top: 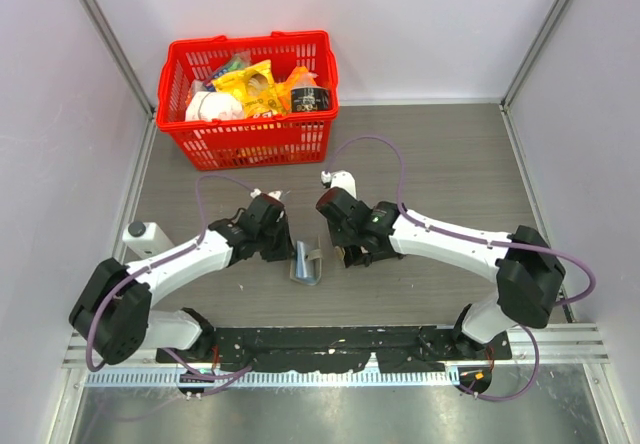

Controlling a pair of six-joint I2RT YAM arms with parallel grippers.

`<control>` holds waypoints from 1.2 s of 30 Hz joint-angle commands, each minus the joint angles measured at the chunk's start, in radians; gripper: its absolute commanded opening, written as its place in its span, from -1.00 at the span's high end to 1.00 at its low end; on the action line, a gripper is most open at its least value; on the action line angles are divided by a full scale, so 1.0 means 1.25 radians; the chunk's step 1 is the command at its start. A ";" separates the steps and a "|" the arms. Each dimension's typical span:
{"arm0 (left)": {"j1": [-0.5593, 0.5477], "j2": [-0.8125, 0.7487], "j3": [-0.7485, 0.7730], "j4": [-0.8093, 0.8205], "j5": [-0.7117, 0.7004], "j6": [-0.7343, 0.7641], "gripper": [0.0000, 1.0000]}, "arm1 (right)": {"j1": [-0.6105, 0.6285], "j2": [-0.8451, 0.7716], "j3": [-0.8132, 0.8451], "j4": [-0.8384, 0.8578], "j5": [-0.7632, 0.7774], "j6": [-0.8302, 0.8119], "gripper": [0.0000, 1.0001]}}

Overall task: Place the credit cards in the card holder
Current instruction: Pick up the credit card from the storage box, then insert the credit card into the card holder.

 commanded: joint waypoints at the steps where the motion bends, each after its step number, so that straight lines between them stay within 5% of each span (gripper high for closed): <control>1: -0.003 -0.055 -0.001 -0.068 -0.010 0.002 1.00 | 0.005 0.036 -0.015 0.048 -0.015 0.017 0.98; 13: -0.002 -0.160 -0.041 -0.195 -0.093 -0.016 1.00 | 0.052 0.137 -0.020 0.084 0.017 0.038 0.91; 25: -0.002 -0.184 -0.057 -0.178 -0.102 -0.025 1.00 | 0.054 0.148 -0.027 0.077 0.011 0.039 0.74; 30: -0.002 -0.190 -0.069 -0.166 -0.102 -0.026 1.00 | 0.054 0.129 -0.026 0.074 0.016 0.038 0.98; 36: -0.002 -0.182 -0.108 -0.142 -0.107 -0.042 1.00 | 0.056 0.005 -0.041 0.069 0.033 0.056 0.98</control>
